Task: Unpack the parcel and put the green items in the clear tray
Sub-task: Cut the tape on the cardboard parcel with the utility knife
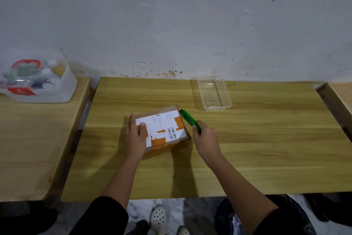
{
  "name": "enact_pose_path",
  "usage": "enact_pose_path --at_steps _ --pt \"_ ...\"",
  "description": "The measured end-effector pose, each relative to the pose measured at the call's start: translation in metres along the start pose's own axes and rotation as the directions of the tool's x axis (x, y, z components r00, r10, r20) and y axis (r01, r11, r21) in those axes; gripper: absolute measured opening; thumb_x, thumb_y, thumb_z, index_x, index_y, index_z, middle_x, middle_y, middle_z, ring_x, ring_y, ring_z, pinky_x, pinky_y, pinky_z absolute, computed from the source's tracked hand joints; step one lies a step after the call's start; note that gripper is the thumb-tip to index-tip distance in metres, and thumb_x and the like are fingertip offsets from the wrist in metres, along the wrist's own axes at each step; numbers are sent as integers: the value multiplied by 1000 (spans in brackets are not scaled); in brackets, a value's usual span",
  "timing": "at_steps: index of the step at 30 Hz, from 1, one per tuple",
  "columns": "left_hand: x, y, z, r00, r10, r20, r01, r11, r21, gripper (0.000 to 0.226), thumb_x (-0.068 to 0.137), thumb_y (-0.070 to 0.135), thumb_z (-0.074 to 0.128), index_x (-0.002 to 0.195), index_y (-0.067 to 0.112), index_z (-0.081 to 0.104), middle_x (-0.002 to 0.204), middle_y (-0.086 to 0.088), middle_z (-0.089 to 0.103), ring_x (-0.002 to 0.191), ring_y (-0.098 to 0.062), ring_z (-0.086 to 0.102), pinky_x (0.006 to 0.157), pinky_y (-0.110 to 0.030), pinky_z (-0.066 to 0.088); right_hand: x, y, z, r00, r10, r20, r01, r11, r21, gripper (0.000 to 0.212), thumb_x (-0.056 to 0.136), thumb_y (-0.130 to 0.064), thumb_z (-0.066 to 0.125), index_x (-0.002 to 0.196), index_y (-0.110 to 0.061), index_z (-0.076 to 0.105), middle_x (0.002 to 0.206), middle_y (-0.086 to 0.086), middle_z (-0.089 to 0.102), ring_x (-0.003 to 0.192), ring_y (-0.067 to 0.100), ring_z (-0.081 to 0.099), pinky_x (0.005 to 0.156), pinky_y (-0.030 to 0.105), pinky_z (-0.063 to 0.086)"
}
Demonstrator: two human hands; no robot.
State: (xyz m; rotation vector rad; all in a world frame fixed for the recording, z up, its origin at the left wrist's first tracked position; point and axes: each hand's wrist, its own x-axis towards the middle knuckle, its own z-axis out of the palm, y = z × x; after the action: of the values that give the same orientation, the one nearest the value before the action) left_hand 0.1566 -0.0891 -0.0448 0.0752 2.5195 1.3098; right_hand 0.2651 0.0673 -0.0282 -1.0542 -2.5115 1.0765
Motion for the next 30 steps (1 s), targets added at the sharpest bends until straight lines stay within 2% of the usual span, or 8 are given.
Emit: enact_pose_path --at_steps 6,11,14,17,19,23,26,30 --pt "-1 1 1 1000 6 -10 -5 1000 30 53 100 31 31 148 23 12 154 -7 23 126 -28 42 77 -27 37 -2 -1 -4 999 -29 -22 30 999 23 18 95 -14 45 101 -5 59 63 6 52 47 10 41 42 22 28" --pt "4 -6 4 1000 2 1 -2 1000 -23 54 99 33 32 148 26 11 152 -10 26 125 -29 45 78 -28 42 0 -5 -3 999 -31 -18 32 999 23 19 95 -14 45 102 -4 60 68 12 57 54 19 47 47 29 34" --pt "5 -8 4 1000 9 4 -9 999 -37 54 99 33 33 148 26 11 151 -10 28 121 -29 48 67 -23 46 1 -7 -2 1000 -22 -17 22 999 30 20 95 -14 45 104 -4 60 68 11 56 52 17 46 45 26 33" --pt "4 -7 5 1000 1 -8 -2 999 -34 54 99 32 33 148 24 12 151 -11 26 128 -30 42 80 -27 42 3 -9 -1 1000 -19 -21 20 999 39 21 95 -15 45 107 -5 60 66 9 54 49 12 43 43 23 30" --pt "2 -6 5 1000 -1 -14 0 1000 -25 54 99 32 32 148 24 11 151 -11 26 128 -29 42 79 -27 40 4 -11 0 1000 -21 -21 21 999 39 22 95 -15 45 108 -5 60 66 8 54 48 9 42 43 22 29" --pt "3 -10 6 1000 1 -8 -1 999 -47 54 99 34 32 148 27 11 149 -12 30 118 -30 50 69 -29 46 5 -14 2 1000 2 -9 -2 1000 17 20 95 -15 45 103 -3 59 68 8 53 50 10 42 44 22 27" --pt "4 -9 7 1000 -10 -6 9 999 -51 54 99 35 32 148 28 11 149 -12 30 120 -30 49 74 -31 47 5 -17 2 1000 14 1 -14 1000 -4 18 95 -14 44 98 -3 58 70 10 55 57 20 49 44 24 29" --pt "2 -4 8 999 -23 -29 22 1000 -10 53 100 31 31 149 23 11 152 -11 26 131 -29 37 83 -30 38 10 -25 -3 999 12 46 -7 994 -105 21 95 -14 42 101 -1 57 78 14 58 63 24 50 47 26 32"
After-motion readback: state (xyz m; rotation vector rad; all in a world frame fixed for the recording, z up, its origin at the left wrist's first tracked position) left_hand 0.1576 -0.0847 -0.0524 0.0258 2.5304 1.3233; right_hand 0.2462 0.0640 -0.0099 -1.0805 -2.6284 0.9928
